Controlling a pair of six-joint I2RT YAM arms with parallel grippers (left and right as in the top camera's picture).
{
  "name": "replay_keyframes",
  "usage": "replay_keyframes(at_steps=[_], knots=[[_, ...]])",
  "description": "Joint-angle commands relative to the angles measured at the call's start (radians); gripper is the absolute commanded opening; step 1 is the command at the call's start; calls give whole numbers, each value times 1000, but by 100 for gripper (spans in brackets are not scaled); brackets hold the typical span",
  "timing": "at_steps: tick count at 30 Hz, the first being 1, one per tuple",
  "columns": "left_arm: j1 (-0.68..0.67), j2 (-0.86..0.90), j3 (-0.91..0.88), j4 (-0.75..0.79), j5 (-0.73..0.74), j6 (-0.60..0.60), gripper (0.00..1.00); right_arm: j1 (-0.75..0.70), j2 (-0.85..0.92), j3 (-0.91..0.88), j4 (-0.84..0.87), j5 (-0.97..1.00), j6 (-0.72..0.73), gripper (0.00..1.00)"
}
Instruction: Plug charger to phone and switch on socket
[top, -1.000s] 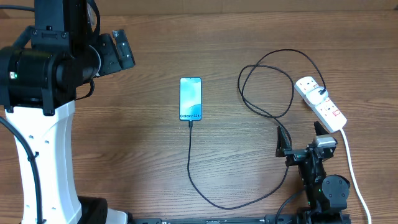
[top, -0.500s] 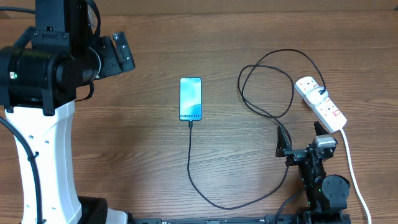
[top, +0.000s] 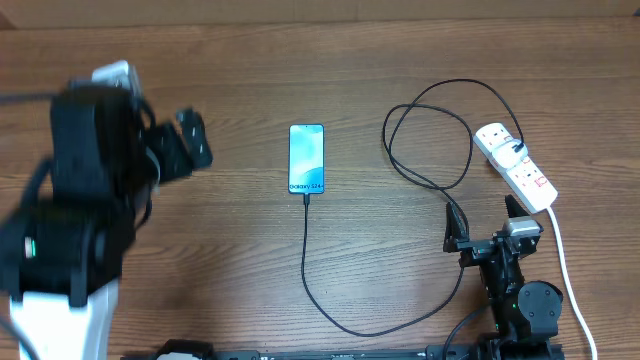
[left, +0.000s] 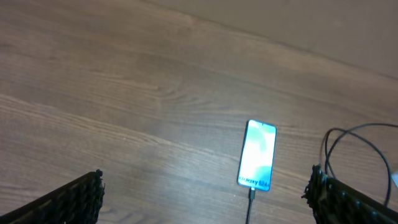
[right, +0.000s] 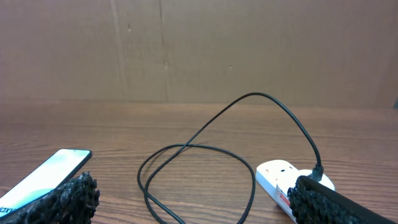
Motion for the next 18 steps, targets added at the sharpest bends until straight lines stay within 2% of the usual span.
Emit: replay_keyframes(at_steps=[1, 13, 18], knots=[[3, -111, -149, 59, -23, 24, 100, 5, -10, -10, 6, 9, -4, 100], [3, -478, -589, 283, -16, 31, 100, 5, -10, -10, 6, 9, -5, 100], [3, -592, -725, 376, 10, 102, 100, 5, -10, -10, 6, 9, -4, 100]])
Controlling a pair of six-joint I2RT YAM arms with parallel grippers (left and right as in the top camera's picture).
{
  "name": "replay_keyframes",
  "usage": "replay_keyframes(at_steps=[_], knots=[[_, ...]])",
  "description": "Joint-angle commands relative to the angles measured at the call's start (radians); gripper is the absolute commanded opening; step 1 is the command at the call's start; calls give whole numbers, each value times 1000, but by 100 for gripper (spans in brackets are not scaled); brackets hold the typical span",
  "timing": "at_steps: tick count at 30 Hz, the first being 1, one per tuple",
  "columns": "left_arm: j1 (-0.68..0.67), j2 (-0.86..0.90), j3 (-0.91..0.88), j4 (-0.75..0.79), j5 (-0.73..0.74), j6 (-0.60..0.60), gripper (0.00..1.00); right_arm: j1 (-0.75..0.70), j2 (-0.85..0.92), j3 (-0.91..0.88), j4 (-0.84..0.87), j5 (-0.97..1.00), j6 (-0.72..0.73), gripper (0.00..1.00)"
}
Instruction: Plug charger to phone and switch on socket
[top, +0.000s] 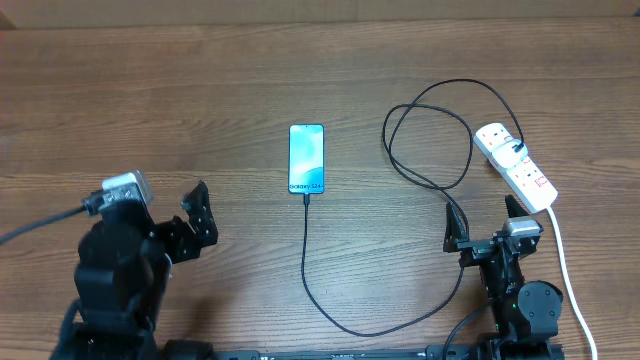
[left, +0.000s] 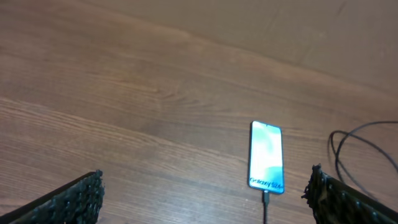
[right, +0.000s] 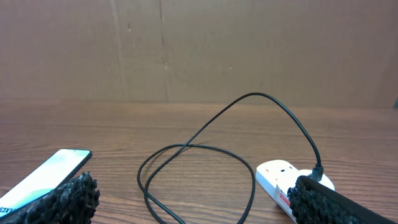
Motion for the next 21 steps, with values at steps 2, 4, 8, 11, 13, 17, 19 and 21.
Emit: replay_keyframes(at_steps=[2, 4, 8, 11, 13, 17, 19, 21], knots=[[3, -92, -113, 88, 37, 109, 100, 5, -10, -10, 7, 9, -4, 100], [3, -128, -163, 141, 50, 131, 100, 5, -10, -10, 7, 9, -4, 100], [3, -188, -258, 238, 71, 150, 100, 5, -10, -10, 7, 9, -4, 100], [3, -224, -312, 290, 83, 153, 100, 5, -10, -10, 7, 9, -4, 100], [3, -248, -348, 328, 96, 178, 100, 5, -10, -10, 7, 9, -4, 100], [3, -300, -421, 394, 96, 225, 100, 5, -10, -10, 7, 9, -4, 100], [3, -327, -455, 425, 98, 243, 100, 5, -10, -10, 7, 10, -4, 100], [3, -362, -493, 461, 117, 265, 100, 5, -10, -10, 7, 9, -4, 100]])
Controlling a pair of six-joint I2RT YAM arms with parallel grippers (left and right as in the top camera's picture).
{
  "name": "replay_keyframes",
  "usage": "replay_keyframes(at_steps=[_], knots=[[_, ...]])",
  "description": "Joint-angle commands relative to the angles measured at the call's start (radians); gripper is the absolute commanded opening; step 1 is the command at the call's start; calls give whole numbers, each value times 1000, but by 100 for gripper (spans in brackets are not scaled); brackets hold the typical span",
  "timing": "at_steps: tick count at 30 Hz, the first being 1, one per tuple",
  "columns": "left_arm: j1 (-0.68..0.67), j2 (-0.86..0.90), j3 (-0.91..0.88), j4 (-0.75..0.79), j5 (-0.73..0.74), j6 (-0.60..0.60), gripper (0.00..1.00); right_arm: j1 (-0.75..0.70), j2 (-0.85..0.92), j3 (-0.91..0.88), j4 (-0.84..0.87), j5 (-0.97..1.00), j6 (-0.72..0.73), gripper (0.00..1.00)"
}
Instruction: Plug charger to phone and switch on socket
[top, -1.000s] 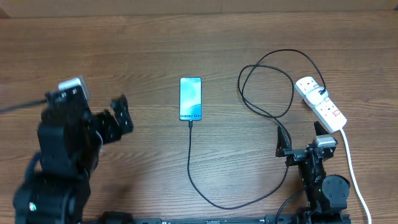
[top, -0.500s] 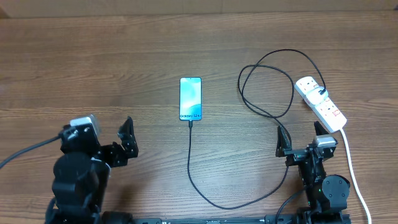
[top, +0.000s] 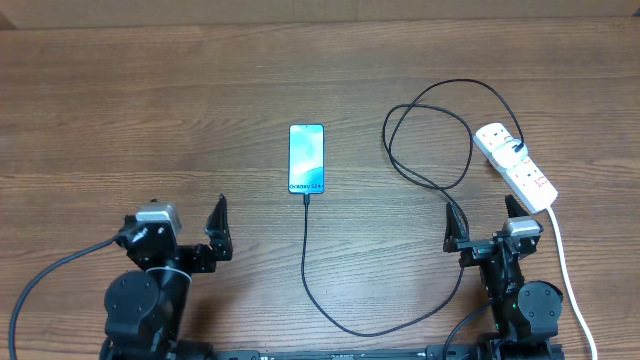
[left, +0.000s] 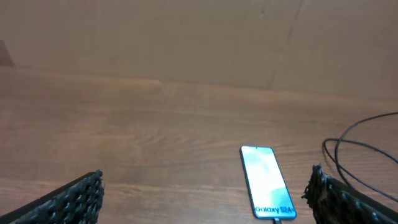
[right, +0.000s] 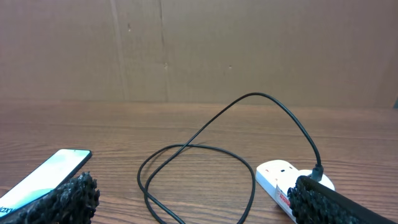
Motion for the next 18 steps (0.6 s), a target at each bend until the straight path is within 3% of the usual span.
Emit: replay_keyframes(at_steps=[1, 7, 18], knots=[[3, -63, -60, 42, 43, 74, 100, 5, -10, -10, 6, 9, -4, 100], [3, -176, -119, 76, 87, 110, 100, 5, -10, -10, 6, 9, -4, 100], [3, -177, -119, 94, 87, 177, 100, 5, -10, -10, 6, 9, -4, 100]])
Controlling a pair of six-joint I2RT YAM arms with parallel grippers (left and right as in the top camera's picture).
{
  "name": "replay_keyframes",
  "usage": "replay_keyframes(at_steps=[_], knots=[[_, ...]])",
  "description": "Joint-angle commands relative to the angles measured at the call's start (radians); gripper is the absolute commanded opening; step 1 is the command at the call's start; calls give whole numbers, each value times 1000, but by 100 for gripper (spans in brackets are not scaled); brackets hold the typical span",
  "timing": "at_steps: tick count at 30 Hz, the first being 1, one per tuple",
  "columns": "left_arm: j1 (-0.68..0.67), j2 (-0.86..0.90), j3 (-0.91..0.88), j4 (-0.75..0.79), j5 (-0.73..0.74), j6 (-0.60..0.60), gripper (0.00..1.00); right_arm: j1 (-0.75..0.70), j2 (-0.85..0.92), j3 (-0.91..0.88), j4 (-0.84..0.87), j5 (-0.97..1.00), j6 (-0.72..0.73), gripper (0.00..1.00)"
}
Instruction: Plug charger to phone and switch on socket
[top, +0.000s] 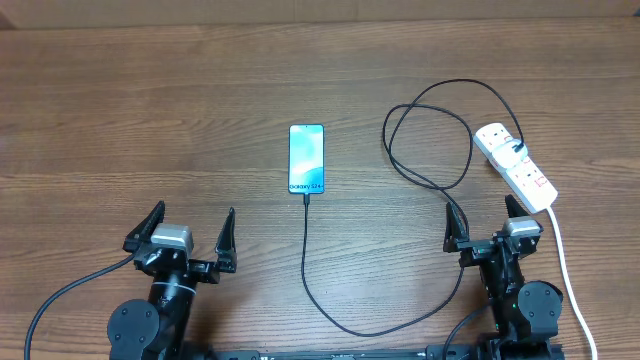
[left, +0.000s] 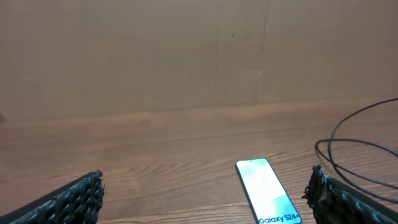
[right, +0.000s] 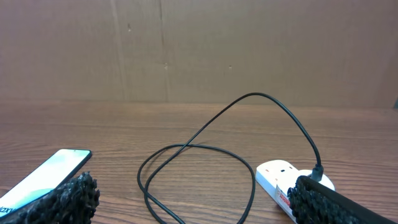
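Note:
A phone (top: 307, 158) with a lit blue screen lies flat at the table's middle, a black charger cable (top: 330, 300) plugged into its near end. That cable loops right to a white socket strip (top: 515, 166) at the far right, where its plug sits. My left gripper (top: 190, 232) rests open at the near left, empty, the phone (left: 266, 191) ahead to its right. My right gripper (top: 487, 222) rests open at the near right, empty, with the cable loop (right: 199, 168) and strip (right: 292, 185) in front of it.
A white mains lead (top: 566, 262) runs from the strip toward the near right edge, beside the right arm. A brown cardboard wall (right: 199, 50) stands behind the wooden table (top: 150, 110).
My left arm has drawn back toward the near edge and squared up, its open fingers now pointing straight ahead. The phone, cable, strip and right arm are unchanged.
My left arm was raised high over the far left of the table with its gripper open. It was then lower and nearer, then down by the near left edge, and now rests there facing forward. My right arm stayed still throughout, and the phone stayed plugged in.

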Motion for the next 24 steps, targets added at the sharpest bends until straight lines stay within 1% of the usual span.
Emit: replay_keyframes(at_steps=[1, 8, 12, 24], knots=[[3, -12, -8, 14, 11, 39, 100, 5, -10, -10, 6, 9, -3, 100], [3, -73, -22, 30, 9, 109, 100, 5, -10, -10, 6, 9, -3, 100], [4, -113, -56, 64, 3, 108, 100, 5, -10, -10, 6, 9, -3, 100], [10, -125, -217, 383, 8, 104, 100, 5, -10, -10, 6, 10, -3, 100]])
